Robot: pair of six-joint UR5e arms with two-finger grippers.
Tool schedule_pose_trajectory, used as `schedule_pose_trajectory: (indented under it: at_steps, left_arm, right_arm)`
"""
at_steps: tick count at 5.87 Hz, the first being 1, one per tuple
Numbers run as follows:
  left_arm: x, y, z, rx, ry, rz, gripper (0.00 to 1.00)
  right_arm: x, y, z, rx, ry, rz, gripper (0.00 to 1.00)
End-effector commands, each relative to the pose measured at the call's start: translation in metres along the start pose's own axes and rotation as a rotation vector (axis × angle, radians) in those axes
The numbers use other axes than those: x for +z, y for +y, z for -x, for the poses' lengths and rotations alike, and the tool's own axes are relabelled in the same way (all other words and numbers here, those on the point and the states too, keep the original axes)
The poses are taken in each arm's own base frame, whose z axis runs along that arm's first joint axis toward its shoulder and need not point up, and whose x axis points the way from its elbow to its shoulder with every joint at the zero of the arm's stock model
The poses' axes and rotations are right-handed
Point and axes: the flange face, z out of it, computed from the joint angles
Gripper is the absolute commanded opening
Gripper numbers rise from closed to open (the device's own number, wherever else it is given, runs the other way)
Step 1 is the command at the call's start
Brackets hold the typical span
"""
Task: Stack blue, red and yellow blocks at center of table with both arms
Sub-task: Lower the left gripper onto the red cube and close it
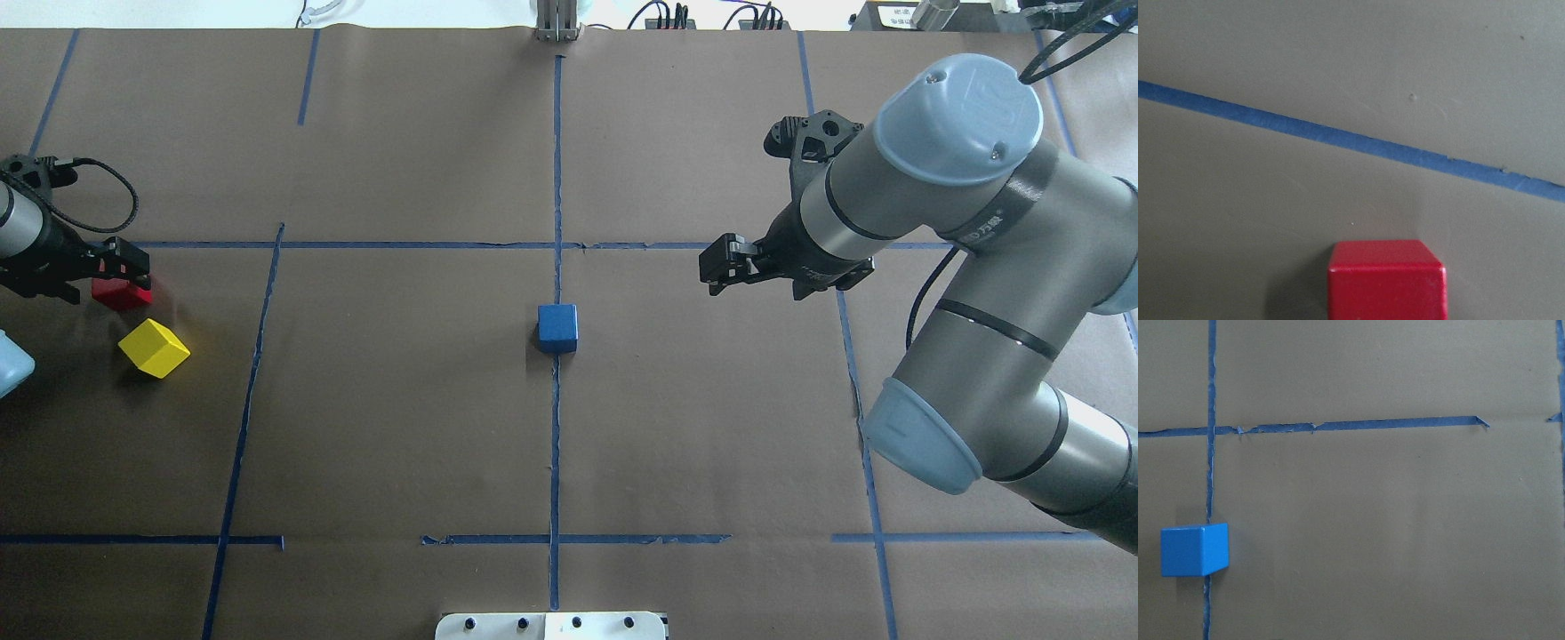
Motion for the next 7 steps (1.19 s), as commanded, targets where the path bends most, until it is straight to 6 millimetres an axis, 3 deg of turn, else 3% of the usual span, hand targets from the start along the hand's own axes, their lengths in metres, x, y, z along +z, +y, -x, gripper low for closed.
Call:
schedule_pose_trajectory:
  at_steps: [1,2,3,5,7]
  left_arm:
    - [0.006,-0.003,-0.002,0.006,-0.006,0.005,0.91]
    - [0.006,-0.004,-0.002,0.006,-0.009,0.005,0.77]
    - [0.005,-0.003,-0.003,0.009,-0.007,0.003,0.47]
    - [-0.023,-0.009,-0.041,0.051,0.048,-0.039,0.08]
    - [-0.075,-0.023,-0.127,0.119,0.148,-0.103,0.06]
  right_arm:
    - [-0.001,0.000,0.001,0.000,-0.001,-0.003,1.00]
    - [-0.001,0.001,0.001,-0.001,-0.001,-0.002,1.00]
    - [-0.001,0.001,0.001,-0.001,-0.001,-0.002,1.00]
    - [-0.002,0.001,0.002,-0.002,-0.004,-0.005,1.00]
    - [-0.012,0.009,-0.008,-0.005,-0.013,-0.011,1.00]
